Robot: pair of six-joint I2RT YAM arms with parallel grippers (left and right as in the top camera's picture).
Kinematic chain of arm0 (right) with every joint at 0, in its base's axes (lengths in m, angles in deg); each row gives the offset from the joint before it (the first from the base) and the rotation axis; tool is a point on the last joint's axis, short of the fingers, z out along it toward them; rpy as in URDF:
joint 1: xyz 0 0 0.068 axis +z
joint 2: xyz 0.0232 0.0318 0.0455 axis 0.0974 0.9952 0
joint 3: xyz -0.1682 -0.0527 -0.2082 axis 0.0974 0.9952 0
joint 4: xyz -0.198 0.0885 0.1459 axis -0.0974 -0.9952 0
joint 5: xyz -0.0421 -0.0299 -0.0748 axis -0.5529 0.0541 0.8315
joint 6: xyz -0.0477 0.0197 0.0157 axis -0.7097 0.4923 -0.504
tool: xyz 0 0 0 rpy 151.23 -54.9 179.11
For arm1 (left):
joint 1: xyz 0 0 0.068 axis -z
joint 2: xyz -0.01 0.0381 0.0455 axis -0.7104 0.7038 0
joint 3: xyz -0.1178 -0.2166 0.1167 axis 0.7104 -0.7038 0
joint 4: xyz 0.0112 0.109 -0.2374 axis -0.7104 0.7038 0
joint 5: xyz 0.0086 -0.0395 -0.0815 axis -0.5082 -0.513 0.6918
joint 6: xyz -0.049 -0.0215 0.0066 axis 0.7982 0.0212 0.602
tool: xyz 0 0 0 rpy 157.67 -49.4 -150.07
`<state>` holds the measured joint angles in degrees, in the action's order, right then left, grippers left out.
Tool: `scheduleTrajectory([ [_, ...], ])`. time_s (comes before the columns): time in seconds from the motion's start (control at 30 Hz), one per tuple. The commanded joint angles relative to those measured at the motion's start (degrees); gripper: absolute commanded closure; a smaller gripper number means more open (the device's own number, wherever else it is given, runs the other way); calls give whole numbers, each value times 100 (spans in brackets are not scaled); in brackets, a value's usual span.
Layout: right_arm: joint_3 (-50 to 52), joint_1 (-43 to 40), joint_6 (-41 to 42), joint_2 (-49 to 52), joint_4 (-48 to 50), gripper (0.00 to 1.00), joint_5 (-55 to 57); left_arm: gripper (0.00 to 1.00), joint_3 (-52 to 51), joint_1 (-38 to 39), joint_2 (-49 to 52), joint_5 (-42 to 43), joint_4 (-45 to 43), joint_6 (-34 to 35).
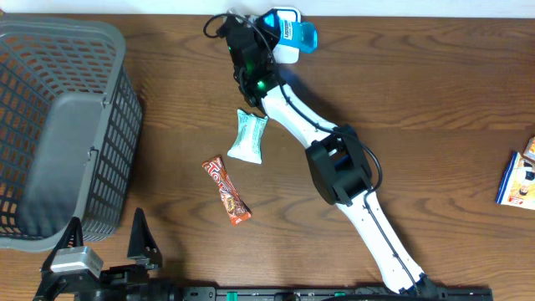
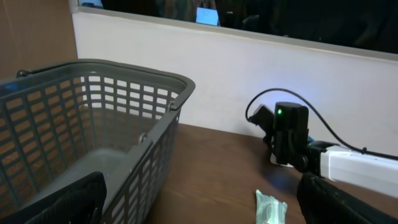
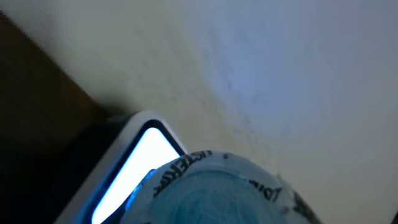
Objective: Scan the item barcode
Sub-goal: 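Hold the Listerine bottle in front of the white scanner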
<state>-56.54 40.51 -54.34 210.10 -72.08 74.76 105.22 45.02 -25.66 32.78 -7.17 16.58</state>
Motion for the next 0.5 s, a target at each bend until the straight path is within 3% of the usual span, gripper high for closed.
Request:
scheduleTrajectory([
  [0.0,-348,-48,-363,-177,232,99,-17,2,-35,20,-42,9,-22,-9],
  [0.27,-348,-181,-334,-170,306,99,201,2,-37,66,-42,7,-20,-9],
  [0.47,-348,-542,-136,-240,461,99,1604,2,-37,66,-42,7,-20,-9],
])
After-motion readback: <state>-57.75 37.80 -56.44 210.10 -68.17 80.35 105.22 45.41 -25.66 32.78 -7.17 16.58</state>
